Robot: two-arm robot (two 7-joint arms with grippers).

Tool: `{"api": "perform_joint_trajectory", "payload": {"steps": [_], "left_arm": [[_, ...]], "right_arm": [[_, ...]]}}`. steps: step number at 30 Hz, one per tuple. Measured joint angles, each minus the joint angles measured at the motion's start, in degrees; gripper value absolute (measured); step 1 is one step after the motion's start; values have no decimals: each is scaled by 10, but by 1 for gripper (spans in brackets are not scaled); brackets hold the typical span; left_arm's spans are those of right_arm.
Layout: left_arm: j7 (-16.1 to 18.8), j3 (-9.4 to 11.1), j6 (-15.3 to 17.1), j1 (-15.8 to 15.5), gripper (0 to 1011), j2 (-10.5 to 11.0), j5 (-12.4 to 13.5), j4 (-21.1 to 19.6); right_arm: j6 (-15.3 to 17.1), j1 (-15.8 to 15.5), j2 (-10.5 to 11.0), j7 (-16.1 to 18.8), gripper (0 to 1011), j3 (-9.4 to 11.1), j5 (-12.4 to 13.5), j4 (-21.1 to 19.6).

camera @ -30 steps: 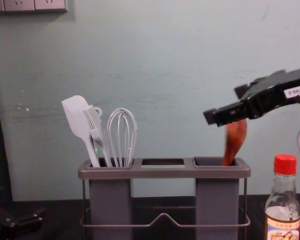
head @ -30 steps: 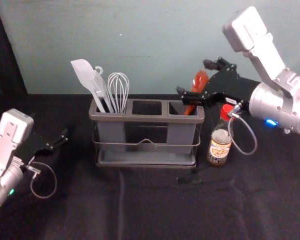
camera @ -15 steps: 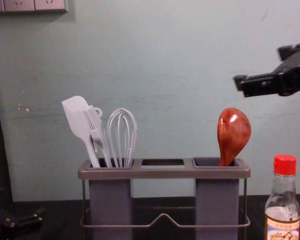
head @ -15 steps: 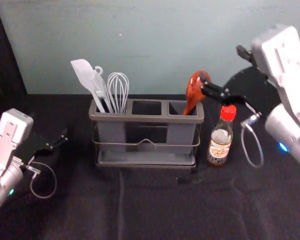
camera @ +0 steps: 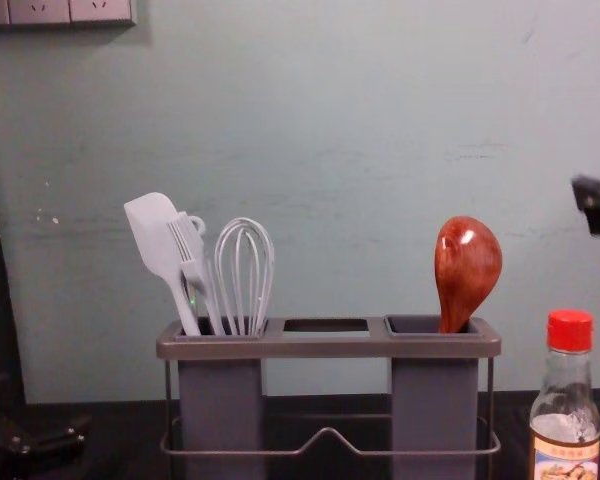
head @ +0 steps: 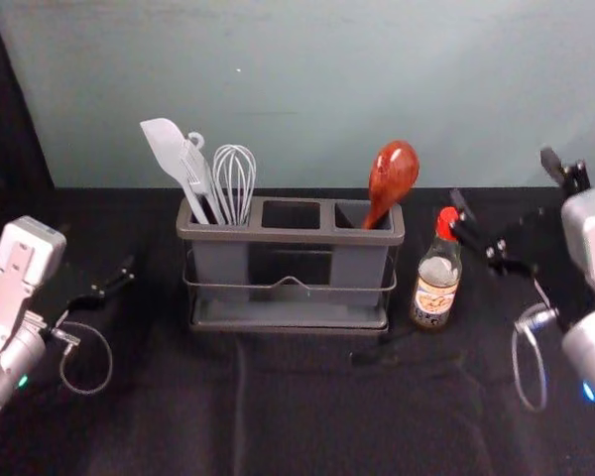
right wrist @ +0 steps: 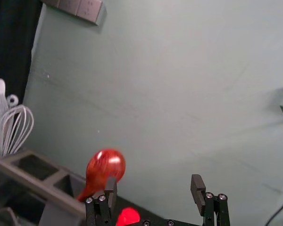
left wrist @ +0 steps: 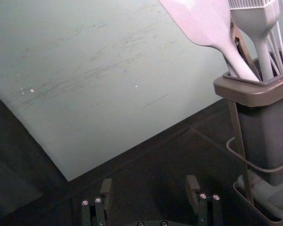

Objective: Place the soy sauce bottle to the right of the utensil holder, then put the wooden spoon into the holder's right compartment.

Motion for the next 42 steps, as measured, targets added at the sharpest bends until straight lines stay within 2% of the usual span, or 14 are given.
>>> {"api": "perform_joint_trajectory", "payload": {"steps": [6, 9, 15, 19, 21, 22, 23, 27, 30, 36, 39, 42], "left_arm": [[0, 0, 0, 0, 1011, 0, 0, 0], [0, 0, 0, 0, 1012, 0, 0, 0], [0, 0, 0, 0, 1011, 0, 0, 0], [0, 0, 0, 0, 1012, 0, 0, 0], [0, 0, 0, 0, 1011, 0, 0, 0], [0, 0, 0, 0, 1012, 0, 0, 0], [0, 0, 0, 0, 1011, 0, 0, 0], [0, 0, 0, 0, 1011, 0, 0, 0], [0, 0, 0, 0, 1011, 0, 0, 0], [0, 0, 0, 0, 1012, 0, 0, 0], [0, 0, 0, 0, 1011, 0, 0, 0], [0, 0, 0, 0, 1011, 0, 0, 0]], "right_arm": [[-14, -52, -7, -15, 1002, 3, -17, -2], [-15, -65, -10, -16, 1000, 3, -19, 1], [-16, -90, -33, -19, 1000, -1, -15, 17], [-9, -100, -57, -16, 1002, 6, 12, 25], [3, -105, -77, -7, 1000, 19, 44, 29], [3, -105, -77, -7, 1000, 19, 44, 29], [10, -106, -85, -1, 1000, 25, 58, 32], [24, -108, -99, 15, 1000, 38, 88, 39], [32, -108, -105, 28, 1002, 44, 101, 43], [48, -106, -112, 42, 1000, 49, 106, 45], [75, -101, -114, 52, 1002, 53, 110, 42], [73, -101, -114, 51, 1000, 53, 110, 42]]}}
